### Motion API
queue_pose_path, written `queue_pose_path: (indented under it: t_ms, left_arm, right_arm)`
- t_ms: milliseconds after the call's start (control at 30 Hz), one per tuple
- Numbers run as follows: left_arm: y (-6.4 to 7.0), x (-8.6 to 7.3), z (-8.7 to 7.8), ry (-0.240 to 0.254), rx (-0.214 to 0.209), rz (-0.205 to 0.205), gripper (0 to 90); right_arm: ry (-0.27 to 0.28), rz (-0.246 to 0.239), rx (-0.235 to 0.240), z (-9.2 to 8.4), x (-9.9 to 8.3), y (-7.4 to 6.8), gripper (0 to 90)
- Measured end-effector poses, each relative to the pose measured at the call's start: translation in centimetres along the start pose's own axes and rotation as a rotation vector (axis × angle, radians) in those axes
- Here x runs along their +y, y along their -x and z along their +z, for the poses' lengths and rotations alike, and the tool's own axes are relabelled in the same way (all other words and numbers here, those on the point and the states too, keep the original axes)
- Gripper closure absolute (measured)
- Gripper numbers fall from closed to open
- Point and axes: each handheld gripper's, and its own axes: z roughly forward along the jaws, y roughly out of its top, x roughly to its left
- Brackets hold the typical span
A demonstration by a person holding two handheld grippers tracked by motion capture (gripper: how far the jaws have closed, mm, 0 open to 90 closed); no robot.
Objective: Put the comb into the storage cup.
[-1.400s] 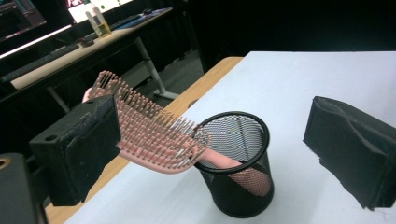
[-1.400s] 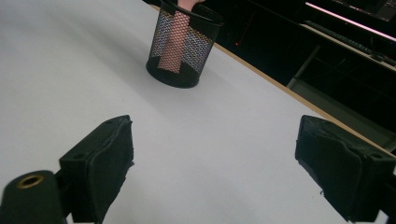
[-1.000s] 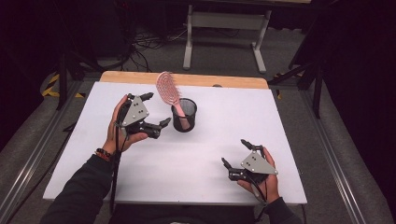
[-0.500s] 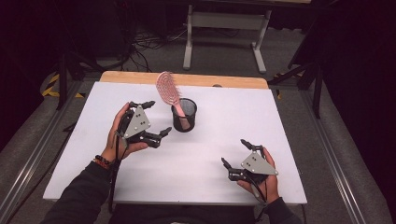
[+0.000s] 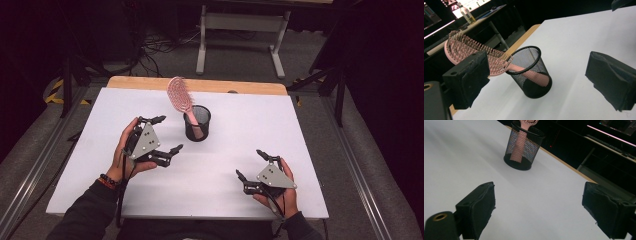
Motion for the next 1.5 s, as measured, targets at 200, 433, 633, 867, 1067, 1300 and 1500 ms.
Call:
queue_pose_path:
  t_ms: [200, 433, 633, 867, 1067, 1300, 1500]
  left_arm:
    - [0.7, -0.6, -0.6, 0.000, 0.000, -0.001, 4.8]
    - [1.5, -1.4, -1.2, -0.013, -0.019, 0.011, 4.4]
    - [1.8, -2.0, -1.9, -0.009, -0.026, 0.017, 4.2]
    - [1.8, -2.7, -2.7, -0.009, -0.033, 0.028, 4.2]
    - [2.1, -3.2, -3.2, -0.031, -0.034, 0.042, 4.2]
    - [2.4, -4.2, -3.9, -0.054, -0.028, 0.049, 4.3]
    - [2.4, -5.1, -4.5, -0.074, -0.022, 0.056, 4.2]
  right_arm:
    - [0.006, 0.004, -0.002, -0.1, 0.0, 0.1, 12.0]
    - [0.008, -0.004, -0.001, -0.1, 0.1, -0.1, 12.0]
    - [0.009, -0.011, 0.002, -0.2, 0.3, -0.3, 12.0]
    - [0.007, -0.015, 0.004, -0.1, 0.3, -0.5, 11.9]
    - [0.006, -0.018, 0.007, -0.1, 0.4, -0.6, 11.8]
    - [0.006, -0.025, 0.013, -0.1, 0.4, -0.8, 11.8]
    - [0.005, -0.028, 0.014, 0.0, 0.5, -0.9, 11.8]
